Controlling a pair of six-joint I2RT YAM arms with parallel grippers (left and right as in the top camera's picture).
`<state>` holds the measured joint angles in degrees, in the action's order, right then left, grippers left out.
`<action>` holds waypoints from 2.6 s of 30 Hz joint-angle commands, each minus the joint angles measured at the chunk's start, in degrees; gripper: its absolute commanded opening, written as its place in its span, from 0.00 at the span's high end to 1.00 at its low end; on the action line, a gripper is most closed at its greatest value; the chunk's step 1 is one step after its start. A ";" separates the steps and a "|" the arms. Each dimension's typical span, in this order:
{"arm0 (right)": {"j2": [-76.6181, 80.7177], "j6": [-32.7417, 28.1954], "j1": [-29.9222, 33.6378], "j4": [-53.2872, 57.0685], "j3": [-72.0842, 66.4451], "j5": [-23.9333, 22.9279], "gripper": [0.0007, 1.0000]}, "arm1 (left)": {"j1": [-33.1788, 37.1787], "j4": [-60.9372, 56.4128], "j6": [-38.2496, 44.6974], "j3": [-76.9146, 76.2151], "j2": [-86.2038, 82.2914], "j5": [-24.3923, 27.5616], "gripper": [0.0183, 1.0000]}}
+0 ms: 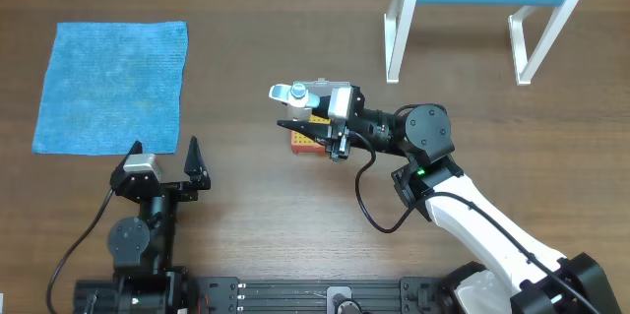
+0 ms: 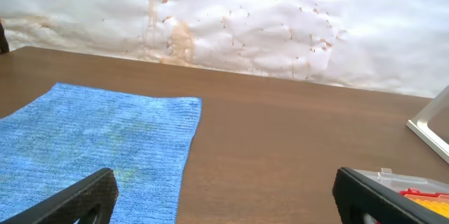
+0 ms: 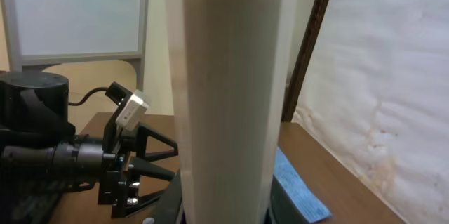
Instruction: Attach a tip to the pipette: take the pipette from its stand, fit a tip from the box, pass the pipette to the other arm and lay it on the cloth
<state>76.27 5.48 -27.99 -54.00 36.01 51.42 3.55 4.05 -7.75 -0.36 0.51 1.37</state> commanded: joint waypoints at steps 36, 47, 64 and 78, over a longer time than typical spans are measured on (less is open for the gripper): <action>-0.87 37.90 0.04 5.99 0.98 -7.63 0.93 | -0.20 -9.88 -66.99 -8.04 3.80 45.09 0.00; -0.74 51.04 0.04 10.25 0.98 6.84 0.93 | -0.33 -20.02 -65.13 -28.44 32.79 78.01 0.00; -0.74 59.45 -0.02 9.75 0.98 16.39 0.93 | -8.35 -44.76 -66.49 -36.39 60.65 82.95 0.00; -0.74 62.29 -0.37 8.00 0.98 16.11 0.93 | -2.27 -51.08 -69.29 -36.74 62.03 85.42 0.00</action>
<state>76.38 65.17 -27.81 -43.90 36.07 67.83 2.70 -45.76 -77.47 -36.05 62.28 88.95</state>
